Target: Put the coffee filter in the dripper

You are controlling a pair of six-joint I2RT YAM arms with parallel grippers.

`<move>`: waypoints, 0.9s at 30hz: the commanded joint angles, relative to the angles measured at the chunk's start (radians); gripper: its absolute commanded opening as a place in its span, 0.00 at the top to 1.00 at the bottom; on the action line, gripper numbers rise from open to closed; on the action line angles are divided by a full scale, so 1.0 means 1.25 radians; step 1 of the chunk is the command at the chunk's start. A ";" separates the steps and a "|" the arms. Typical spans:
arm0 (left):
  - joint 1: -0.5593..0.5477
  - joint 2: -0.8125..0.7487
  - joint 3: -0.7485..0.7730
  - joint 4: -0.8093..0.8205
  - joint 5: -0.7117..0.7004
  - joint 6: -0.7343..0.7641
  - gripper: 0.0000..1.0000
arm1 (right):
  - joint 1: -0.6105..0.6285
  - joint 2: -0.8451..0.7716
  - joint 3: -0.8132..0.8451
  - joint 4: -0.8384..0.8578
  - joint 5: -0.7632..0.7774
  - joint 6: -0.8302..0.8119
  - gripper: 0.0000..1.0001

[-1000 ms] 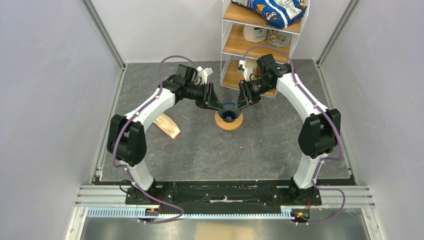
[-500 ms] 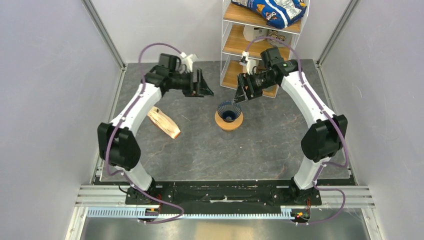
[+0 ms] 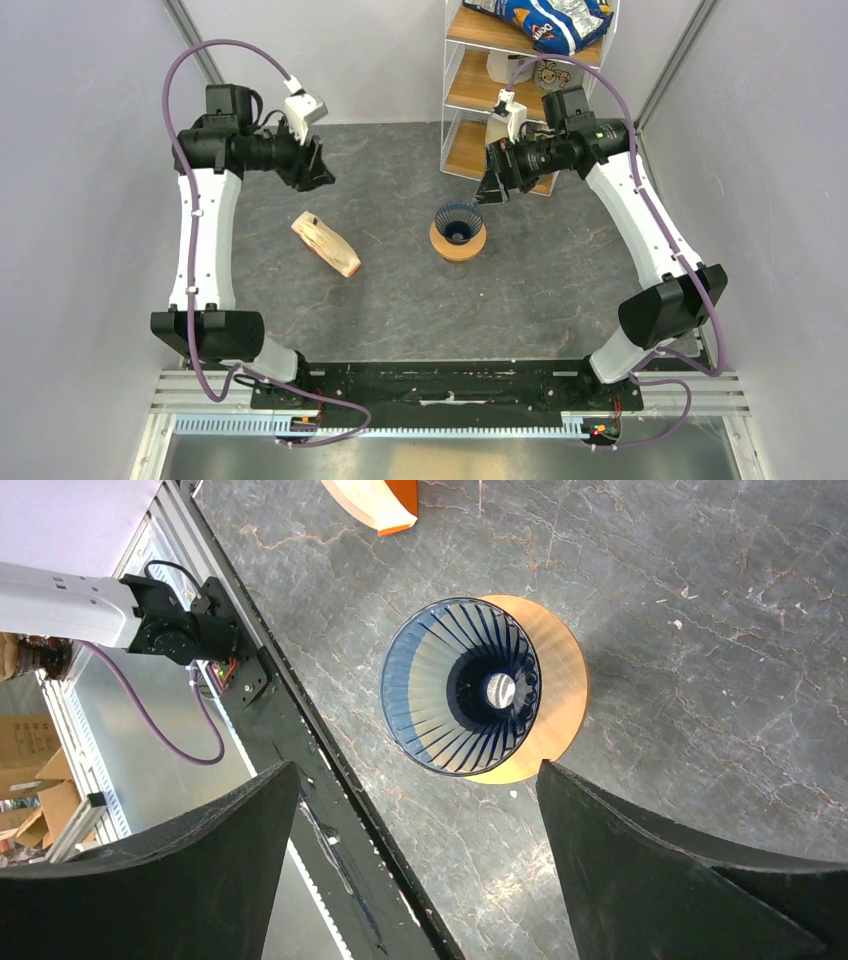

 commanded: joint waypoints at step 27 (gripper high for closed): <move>0.000 0.096 -0.203 -0.261 -0.217 1.111 0.86 | -0.001 -0.006 -0.021 -0.001 -0.019 -0.018 0.03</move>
